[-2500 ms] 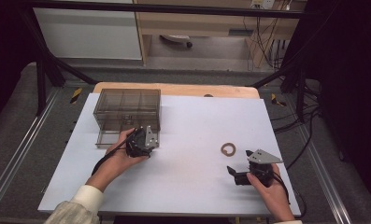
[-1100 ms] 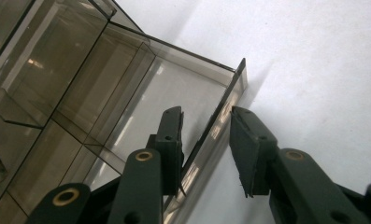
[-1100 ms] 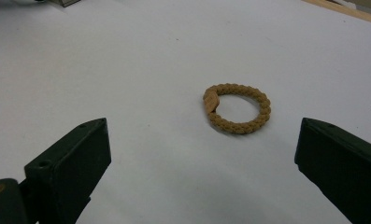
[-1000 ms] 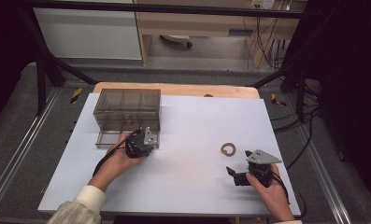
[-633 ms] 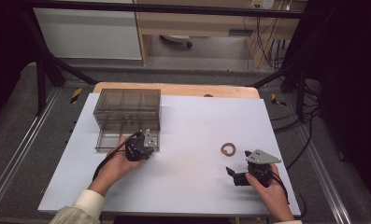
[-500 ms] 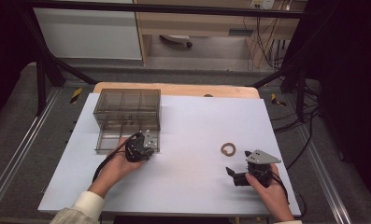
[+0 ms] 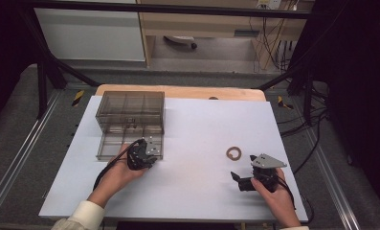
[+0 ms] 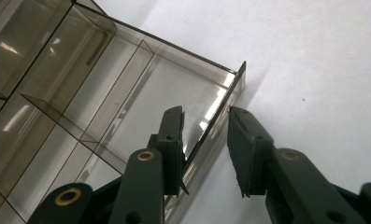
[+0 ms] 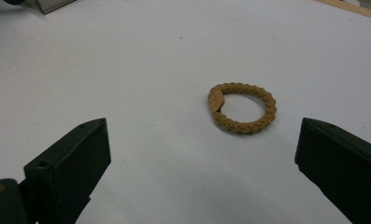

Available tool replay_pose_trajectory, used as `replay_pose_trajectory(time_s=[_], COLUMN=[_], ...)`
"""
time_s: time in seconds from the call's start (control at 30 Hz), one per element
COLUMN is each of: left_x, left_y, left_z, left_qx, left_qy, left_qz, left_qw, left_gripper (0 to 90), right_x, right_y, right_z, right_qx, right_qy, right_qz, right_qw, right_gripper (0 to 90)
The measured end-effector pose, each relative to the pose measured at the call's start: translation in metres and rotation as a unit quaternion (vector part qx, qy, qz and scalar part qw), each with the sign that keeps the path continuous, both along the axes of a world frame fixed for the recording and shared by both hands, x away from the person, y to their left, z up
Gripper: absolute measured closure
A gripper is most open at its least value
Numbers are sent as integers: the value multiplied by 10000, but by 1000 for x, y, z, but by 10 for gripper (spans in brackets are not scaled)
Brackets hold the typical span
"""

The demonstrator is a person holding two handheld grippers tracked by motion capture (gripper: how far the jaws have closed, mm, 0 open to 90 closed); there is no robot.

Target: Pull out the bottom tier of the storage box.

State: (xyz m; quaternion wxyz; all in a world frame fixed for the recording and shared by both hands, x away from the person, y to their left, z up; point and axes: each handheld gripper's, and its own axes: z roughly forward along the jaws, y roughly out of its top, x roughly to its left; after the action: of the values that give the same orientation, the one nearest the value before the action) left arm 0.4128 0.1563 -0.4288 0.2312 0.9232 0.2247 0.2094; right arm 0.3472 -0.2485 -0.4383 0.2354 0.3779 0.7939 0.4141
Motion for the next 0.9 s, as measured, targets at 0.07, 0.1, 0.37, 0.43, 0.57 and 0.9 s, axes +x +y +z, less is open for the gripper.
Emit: replay_pose_trajectory(time_s=[0.07, 0.1, 0.37, 0.43, 0.57, 0.9], left_x=[-1, -2, -4, -4, -6, -24], left_y=[2, 3, 9, 10, 15, 37], left_z=[0, 0, 3, 4, 4, 2], left_qx=[-23, -44, -13, -38, -301, -1519], left_qy=[-11, -5, -26, 9, -40, -477], left_qz=[-6, -9, -91, -73, 104, 999], left_qw=[10000, 10000, 10000, 10000, 9995, 9822], left_gripper=[665, 667, 689, 693, 677, 354], right_x=[0, 0, 0, 0, 0, 1], right_y=[0, -1, -2, -2, -2, -3], right_z=[0, 0, 0, 0, 0, -1], right_qx=[-5, 9, 27, 23, 26, 53], right_qy=[4, 10, 9, 11, 16, 21], right_qz=[6, 0, -4, 7, 2, -46], right_qw=[10000, 10000, 10000, 10000, 10000, 10000], right_gripper=[39, 39, 38, 38, 38, 44])
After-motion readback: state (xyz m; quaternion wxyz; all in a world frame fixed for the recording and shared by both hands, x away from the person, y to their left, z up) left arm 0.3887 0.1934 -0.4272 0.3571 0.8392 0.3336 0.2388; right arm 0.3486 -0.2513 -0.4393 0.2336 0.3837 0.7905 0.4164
